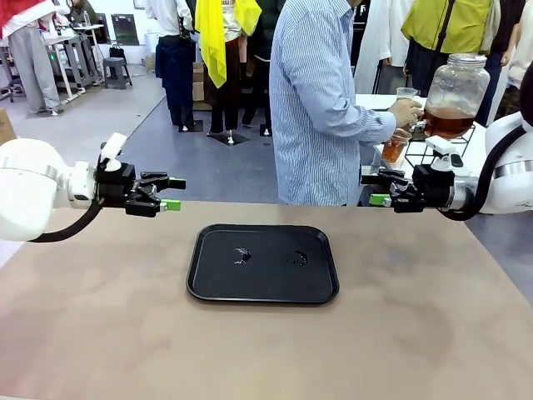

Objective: Pour the drink into the iced cup.
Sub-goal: Open the gripper to release the iced cup you were holding.

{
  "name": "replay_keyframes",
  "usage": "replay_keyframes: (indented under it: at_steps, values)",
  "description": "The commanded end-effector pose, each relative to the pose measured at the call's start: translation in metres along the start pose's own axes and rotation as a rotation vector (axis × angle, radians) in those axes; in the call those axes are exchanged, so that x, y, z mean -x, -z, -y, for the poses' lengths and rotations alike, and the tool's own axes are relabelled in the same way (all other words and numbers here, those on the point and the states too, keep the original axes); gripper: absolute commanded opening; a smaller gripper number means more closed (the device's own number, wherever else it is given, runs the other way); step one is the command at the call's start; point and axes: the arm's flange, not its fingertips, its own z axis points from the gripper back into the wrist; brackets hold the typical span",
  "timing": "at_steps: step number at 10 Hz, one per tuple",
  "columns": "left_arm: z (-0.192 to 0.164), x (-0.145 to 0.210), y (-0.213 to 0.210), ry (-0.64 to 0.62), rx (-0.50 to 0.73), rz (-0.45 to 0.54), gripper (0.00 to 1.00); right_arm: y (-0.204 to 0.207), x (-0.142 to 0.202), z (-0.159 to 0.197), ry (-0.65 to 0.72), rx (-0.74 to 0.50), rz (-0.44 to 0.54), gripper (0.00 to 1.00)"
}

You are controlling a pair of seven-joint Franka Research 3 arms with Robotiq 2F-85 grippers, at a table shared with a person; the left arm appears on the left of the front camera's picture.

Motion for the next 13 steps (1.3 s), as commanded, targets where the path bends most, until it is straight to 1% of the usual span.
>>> replay_keyframes:
  at_steps: [1, 13]
  values:
    - [0.0000, -0.0010, 0.0008, -0.006, 0.001, 0.001, 1.00, 0.0009, -0.0039, 0.0012, 0.009, -0.010, -0.004, 1.00]
    - [0.0000, -0.0010, 0.0008, -0.006, 0.001, 0.001, 1.00, 0.0009, -0.0039, 0.0012, 0.009, -0.010, -0.004, 1.00]
